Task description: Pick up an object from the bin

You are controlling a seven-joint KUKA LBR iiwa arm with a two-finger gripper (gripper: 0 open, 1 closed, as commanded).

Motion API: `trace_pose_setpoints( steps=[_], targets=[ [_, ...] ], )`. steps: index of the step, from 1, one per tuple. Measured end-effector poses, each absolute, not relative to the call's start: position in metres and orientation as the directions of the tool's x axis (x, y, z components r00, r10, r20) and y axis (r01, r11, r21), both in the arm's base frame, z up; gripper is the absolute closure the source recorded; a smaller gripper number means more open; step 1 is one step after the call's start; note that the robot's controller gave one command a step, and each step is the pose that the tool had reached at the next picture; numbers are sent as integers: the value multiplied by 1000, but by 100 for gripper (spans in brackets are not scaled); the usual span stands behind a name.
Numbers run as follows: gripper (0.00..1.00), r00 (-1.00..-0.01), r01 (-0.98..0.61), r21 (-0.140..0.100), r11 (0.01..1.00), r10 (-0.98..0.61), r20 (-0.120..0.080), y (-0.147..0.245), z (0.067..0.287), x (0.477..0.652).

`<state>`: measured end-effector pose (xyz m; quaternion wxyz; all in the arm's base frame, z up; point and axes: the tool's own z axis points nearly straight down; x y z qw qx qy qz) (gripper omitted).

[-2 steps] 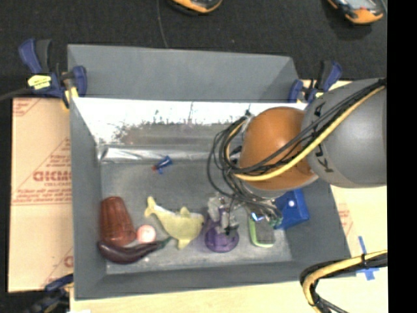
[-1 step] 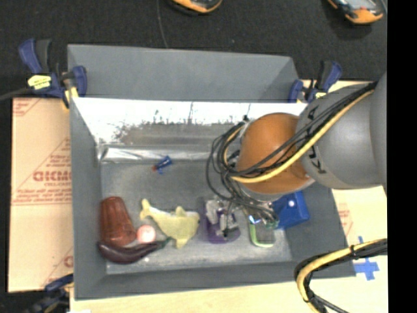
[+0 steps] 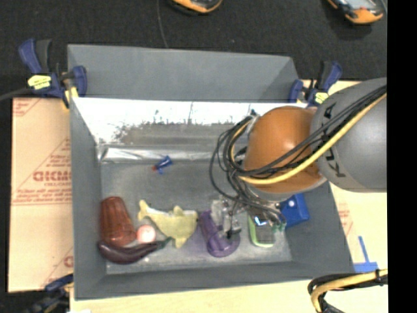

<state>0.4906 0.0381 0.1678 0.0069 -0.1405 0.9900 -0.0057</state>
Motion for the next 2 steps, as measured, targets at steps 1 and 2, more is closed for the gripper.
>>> trace_pose_setpoints(
  steps=[1,2],
  targets=[
    [100,-956,-293,-19,956,-293,-21,19,204,509],
    [100,-970,-241,-13,970,-242,-22,66,207,519]
  ],
)
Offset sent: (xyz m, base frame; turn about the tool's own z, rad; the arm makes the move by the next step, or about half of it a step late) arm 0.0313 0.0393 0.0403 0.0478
